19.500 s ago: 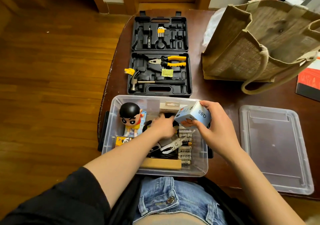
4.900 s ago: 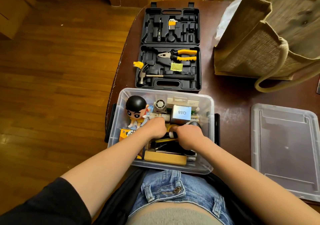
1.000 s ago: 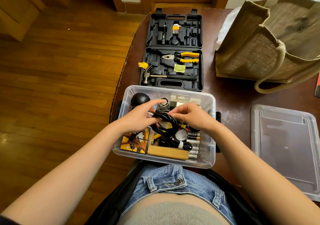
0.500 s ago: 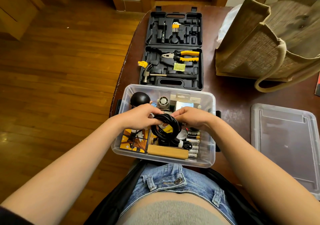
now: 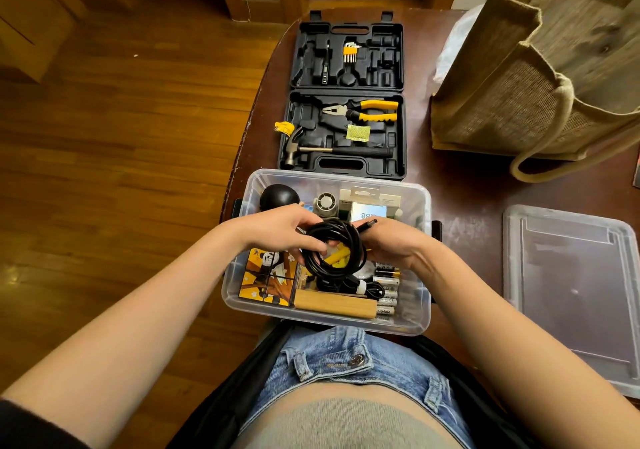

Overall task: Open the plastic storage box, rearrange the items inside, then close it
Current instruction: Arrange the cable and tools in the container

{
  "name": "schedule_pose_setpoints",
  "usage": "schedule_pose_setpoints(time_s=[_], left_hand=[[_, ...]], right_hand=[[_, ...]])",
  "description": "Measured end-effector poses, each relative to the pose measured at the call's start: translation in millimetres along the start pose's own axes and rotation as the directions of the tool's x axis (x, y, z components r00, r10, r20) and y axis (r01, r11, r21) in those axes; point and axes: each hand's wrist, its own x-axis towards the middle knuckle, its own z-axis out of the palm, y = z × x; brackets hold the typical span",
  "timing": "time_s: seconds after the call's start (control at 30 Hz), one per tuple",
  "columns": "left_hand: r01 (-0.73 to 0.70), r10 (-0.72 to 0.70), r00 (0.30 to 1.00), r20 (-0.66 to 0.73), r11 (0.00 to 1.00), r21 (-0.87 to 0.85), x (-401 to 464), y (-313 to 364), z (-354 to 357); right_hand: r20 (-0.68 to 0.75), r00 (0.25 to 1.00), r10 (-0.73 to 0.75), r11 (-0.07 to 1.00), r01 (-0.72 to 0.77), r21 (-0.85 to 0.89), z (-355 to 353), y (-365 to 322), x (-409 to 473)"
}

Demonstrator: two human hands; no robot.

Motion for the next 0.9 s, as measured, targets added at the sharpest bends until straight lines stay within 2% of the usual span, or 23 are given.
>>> schedule_pose_setpoints(time_s=[0.1, 0.17, 0.23, 0.3, 0.37, 0.4, 0.47, 0.6, 0.67, 0.9], left_hand=[[0.022, -0.021, 0.999, -0.024, 0.999, 0.039, 2, -2, 2], [0.023, -0.018, 0.997, -0.079, 0.998, 0.063, 3, -5, 0], [0.028, -0.01, 0.98, -0.2, 0.996, 0.09, 3, -8, -4], [0.04, -0.004, 0.948, -0.319, 0.994, 0.105, 4, -11, -7], [0.055, -0.006, 0.934, -0.357, 0.99, 0.129, 5, -13, -9], [0.073, -0.011, 0.935, -0.356, 0.984, 0.163, 6, -14, -9], [0.104, -0.019, 0.94, -0.341, 0.967, 0.233, 8, -15, -8], [0.081, 0.013, 0.952, -0.304, 0.952, 0.296, 16, -9, -6], [0.073, 0.025, 0.96, -0.28, 0.939, 0.336, 21, -5, -6], [0.089, 0.011, 0.982, -0.19, 0.855, 0.51, 26, -1, -12]], right_hand=[[-0.06, 0.998, 0.014, 0.997, -0.01, 0.073, 7, 5, 1], [-0.11, 0.994, -0.022, 0.998, 0.029, 0.062, 10, 4, -2], [-0.204, 0.974, -0.094, 0.996, 0.091, -0.023, 11, 0, -5], [-0.35, 0.926, -0.138, 0.97, 0.055, -0.237, 8, -3, -8], [-0.397, 0.901, -0.174, 0.842, -0.073, -0.535, 3, 1, -12], [-0.362, 0.916, -0.173, 0.743, -0.12, -0.659, 2, 5, -15], [-0.253, 0.955, -0.154, 0.588, -0.117, -0.8, 6, 14, -21], [-0.046, 0.981, -0.19, 0.394, 0.033, -0.918, 19, 27, -10], [0.002, 0.983, -0.184, 0.281, 0.055, -0.958, 20, 30, 7], [-0.043, 0.997, -0.057, -0.088, -0.048, -0.995, 25, 41, 48]])
